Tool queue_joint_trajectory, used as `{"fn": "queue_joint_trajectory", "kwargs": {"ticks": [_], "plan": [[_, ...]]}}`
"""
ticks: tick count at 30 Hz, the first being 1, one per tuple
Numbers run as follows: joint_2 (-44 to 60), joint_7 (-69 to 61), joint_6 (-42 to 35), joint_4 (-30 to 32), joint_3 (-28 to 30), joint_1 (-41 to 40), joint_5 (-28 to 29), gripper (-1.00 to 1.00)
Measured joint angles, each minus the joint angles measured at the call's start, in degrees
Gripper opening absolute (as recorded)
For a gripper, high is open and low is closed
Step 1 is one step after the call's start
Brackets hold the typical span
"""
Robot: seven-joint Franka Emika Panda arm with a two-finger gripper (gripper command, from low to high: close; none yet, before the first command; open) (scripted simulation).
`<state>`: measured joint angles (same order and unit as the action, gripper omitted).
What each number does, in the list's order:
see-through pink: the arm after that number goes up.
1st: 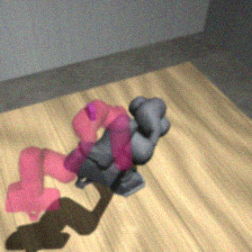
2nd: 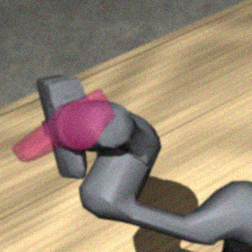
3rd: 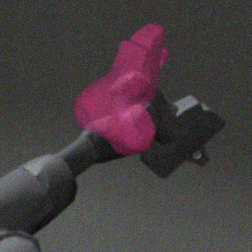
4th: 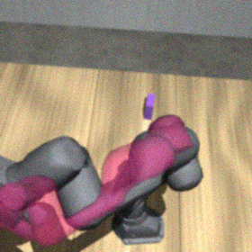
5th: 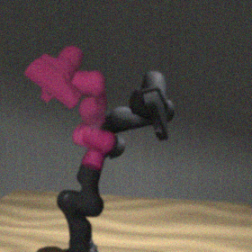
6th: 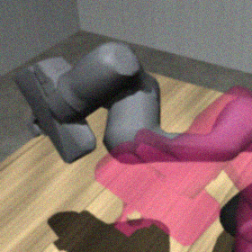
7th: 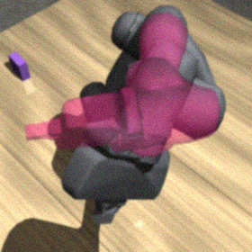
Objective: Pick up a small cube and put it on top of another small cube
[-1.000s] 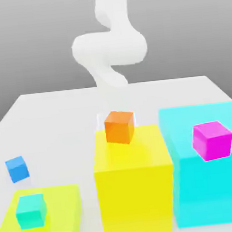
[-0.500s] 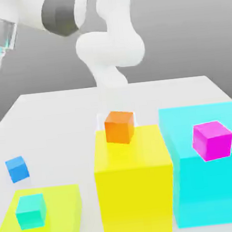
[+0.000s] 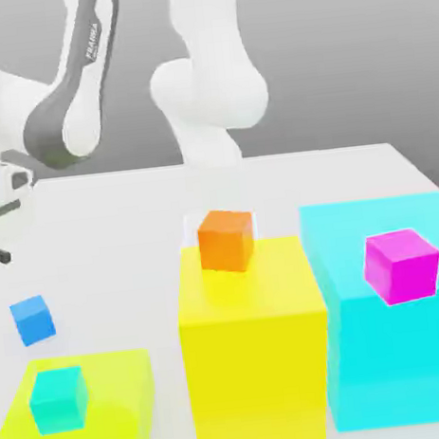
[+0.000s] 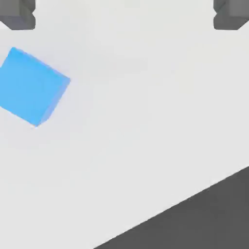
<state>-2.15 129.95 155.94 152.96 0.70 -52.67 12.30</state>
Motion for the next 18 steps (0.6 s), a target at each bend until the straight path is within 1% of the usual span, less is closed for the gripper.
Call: {"fn": "queue_joint_trajectory", "kwargs": {"ticks": [3,7,8,12,18], "plan": [[2.5,2.8,2.1,1.7,0.9,-2.2,-3.7,0.0],[5.6,4.5,4.8,3.7,1.0,-4.6,-10.9,0.0],[6.6,4.6,5.6,3.7,1.0,-4.7,-12.0,0.0],[11.0,3.9,9.4,3.0,0.2,-5.2,-14.1,0.0],[18.8,3.5,15.7,1.9,0.0,-5.4,-14.5,0.0]]}}
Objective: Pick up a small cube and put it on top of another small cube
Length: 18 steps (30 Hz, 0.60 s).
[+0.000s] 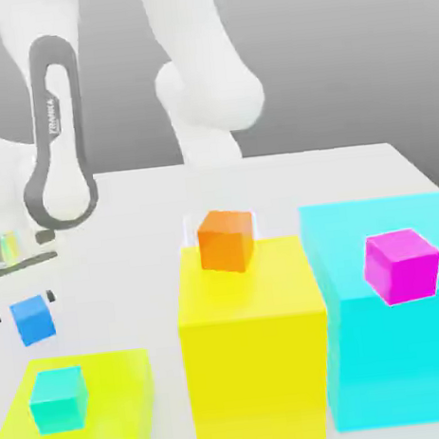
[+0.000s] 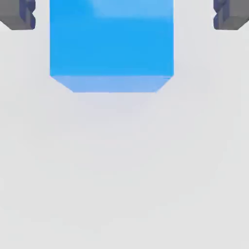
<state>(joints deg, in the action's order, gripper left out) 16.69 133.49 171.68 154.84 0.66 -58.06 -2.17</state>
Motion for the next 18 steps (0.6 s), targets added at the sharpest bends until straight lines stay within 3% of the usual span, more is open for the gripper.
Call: {"fn": "queue_joint_trajectory", "kwargs": {"ticks": [1,8,18], "plan": [[0.8,0.1,0.6,-0.1,0.0,-0.1,0.1,-1.0],[0.7,0.0,0.7,-0.1,0.0,0.0,0.1,-1.0],[-11.1,1.0,-9.0,1.9,0.5,0.1,1.3,-1.0]]}}
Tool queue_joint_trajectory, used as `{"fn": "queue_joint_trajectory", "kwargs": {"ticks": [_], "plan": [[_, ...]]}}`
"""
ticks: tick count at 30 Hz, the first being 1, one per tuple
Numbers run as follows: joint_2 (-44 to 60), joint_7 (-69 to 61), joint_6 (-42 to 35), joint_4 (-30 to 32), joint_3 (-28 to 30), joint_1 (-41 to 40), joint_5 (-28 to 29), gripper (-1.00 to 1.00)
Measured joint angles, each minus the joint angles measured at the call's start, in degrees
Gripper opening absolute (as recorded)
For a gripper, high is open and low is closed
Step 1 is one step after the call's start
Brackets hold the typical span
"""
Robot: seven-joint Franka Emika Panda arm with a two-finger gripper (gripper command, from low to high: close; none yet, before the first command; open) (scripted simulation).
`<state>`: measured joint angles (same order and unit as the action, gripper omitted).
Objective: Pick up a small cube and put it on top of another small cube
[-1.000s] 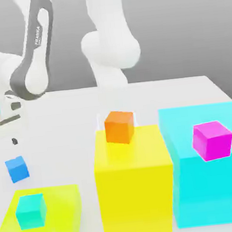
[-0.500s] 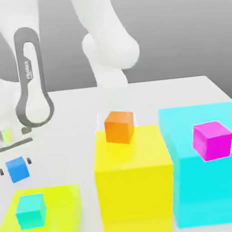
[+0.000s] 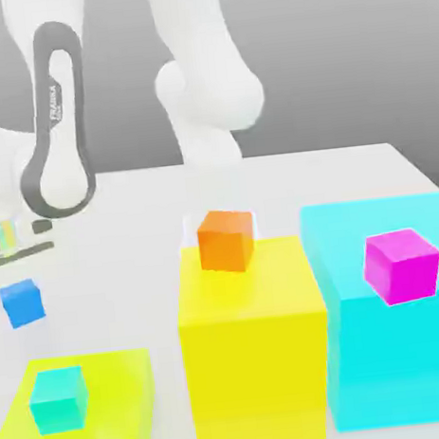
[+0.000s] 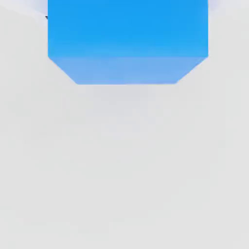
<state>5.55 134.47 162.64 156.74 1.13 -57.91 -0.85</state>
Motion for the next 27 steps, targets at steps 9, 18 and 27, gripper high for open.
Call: {"fn": "queue_joint_trajectory", "kwargs": {"ticks": [9,18,27], "plan": [[-2.9,5.9,-12.6,-9.5,-4.8,10.5,3.0,-1.0],[-4.4,9.4,-25.9,-21.3,-10.8,22.9,1.5,-1.0],[2.0,11.0,-19.2,-20.9,-10.3,24.1,3.0,1.0]]}}
